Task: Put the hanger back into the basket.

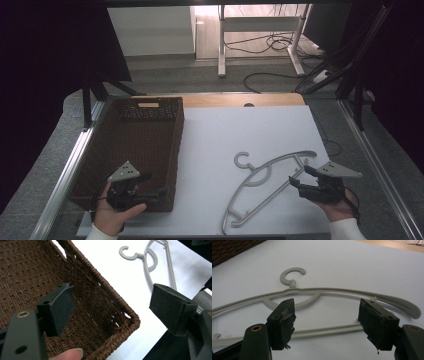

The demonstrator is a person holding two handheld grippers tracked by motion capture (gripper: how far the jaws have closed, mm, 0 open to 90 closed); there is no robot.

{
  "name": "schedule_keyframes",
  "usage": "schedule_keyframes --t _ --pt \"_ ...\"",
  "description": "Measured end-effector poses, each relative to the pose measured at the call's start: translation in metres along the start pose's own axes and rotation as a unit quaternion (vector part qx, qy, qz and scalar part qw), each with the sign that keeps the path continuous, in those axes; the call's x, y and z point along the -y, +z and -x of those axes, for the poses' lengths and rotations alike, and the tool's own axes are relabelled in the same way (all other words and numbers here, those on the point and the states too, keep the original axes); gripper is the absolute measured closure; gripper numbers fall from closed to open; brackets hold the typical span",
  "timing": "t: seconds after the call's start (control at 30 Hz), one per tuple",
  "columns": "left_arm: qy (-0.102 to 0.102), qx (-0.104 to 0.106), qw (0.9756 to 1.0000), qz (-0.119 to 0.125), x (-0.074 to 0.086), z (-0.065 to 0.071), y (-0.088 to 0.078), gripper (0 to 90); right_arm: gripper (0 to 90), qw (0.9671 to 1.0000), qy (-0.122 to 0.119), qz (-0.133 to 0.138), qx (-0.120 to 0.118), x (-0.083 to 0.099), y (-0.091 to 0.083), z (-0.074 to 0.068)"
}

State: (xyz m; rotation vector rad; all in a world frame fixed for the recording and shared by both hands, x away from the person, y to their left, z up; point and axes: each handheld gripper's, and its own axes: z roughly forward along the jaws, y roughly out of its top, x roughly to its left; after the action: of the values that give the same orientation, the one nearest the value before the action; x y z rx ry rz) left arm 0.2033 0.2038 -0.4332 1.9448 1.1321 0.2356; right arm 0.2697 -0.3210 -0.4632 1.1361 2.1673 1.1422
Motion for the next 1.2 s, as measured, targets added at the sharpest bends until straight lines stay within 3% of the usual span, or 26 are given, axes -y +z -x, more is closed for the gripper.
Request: schedule_keyframes --t 0.33,0.43,0.57,0.63,0.9,1.03,1.2 --pt "0.008 0.010 0.9999 -0.002 -0.004 0.010 0.003 22.3 30.1 1.0000 0.001 0.000 0.006 0.001 -0.001 0.000" --pt "0.009 0.040 0.9992 -0.003 -0.007 0.018 0.006 23.5 30.0 1.0000 0.004 0.002 0.007 0.001 -0.002 0.000" --pt "0.011 0.058 0.9982 -0.006 -0.010 0.025 0.010 24.8 29.9 1.0000 0.004 0.003 0.005 0.001 -0.001 0.000" --pt "0.006 0.081 0.9967 -0.010 -0.012 0.028 0.017 25.9 29.8 1.0000 0.003 0.002 0.005 0.000 -0.001 0.000" --pt "-0.003 0.113 0.9931 -0.030 -0.021 0.039 0.037 29.0 29.7 1.0000 0.002 0.003 0.005 -0.001 0.001 -0.001" --pt "-0.007 0.121 0.9919 -0.039 -0.025 0.043 0.046 31.0 29.6 1.0000 -0.001 0.002 0.006 -0.002 0.001 -0.002" --pt "0.008 0.126 0.9903 -0.057 -0.034 0.059 0.065 31.7 29.6 1.0000 0.001 0.003 0.008 -0.002 0.001 -0.002"
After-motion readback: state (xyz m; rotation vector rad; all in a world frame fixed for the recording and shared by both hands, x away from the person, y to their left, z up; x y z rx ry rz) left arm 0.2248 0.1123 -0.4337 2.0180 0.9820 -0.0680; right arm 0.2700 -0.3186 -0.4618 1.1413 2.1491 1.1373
